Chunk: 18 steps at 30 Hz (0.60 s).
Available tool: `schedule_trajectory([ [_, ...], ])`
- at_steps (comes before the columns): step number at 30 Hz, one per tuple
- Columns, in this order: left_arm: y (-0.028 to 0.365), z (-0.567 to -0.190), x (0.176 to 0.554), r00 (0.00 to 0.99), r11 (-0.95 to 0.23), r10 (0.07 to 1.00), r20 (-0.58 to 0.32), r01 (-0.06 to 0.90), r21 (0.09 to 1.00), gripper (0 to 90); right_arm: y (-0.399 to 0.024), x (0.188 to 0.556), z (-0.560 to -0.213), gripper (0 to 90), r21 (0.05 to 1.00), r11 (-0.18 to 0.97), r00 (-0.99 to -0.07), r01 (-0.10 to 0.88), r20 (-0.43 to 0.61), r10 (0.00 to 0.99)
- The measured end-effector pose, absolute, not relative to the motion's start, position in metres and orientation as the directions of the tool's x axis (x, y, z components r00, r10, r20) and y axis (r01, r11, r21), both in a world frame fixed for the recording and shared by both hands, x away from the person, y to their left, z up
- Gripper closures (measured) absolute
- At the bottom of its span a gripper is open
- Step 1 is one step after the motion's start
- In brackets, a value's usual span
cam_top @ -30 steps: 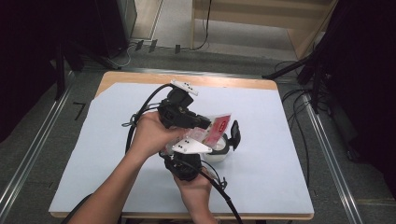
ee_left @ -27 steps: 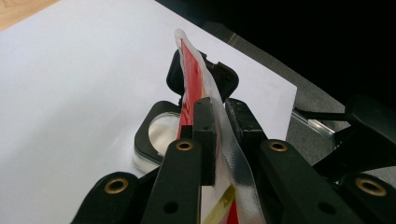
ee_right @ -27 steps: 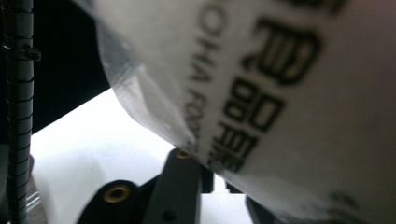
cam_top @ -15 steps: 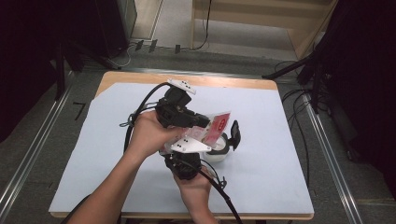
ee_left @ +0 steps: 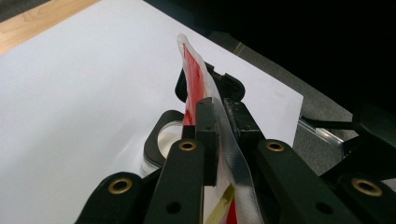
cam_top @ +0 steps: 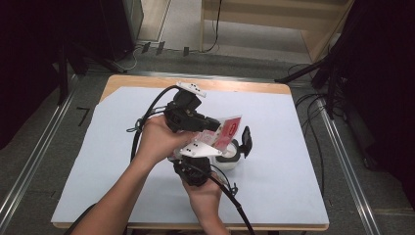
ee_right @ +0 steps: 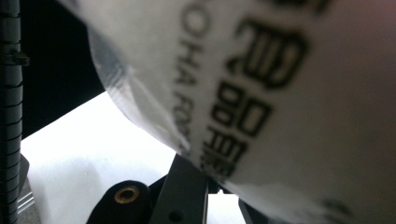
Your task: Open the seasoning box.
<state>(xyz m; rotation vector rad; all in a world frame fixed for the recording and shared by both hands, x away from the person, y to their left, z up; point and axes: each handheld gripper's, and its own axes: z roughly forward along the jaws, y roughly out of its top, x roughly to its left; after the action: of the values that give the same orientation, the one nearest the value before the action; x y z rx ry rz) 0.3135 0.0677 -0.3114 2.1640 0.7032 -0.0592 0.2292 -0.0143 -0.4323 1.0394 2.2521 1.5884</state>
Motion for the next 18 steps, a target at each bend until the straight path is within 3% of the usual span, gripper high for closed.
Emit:
schedule_trajectory([
  [18, 0.0627, -0.3147, 0.3152, 0.844, -0.506, 0.459, -0.278, 0.506, 0.699, 85.2, -0.0151, 0.2290, -0.4356, 89.2, 0.880, 0.161, -0.735, 0.448, 0.259, 0.626],
])
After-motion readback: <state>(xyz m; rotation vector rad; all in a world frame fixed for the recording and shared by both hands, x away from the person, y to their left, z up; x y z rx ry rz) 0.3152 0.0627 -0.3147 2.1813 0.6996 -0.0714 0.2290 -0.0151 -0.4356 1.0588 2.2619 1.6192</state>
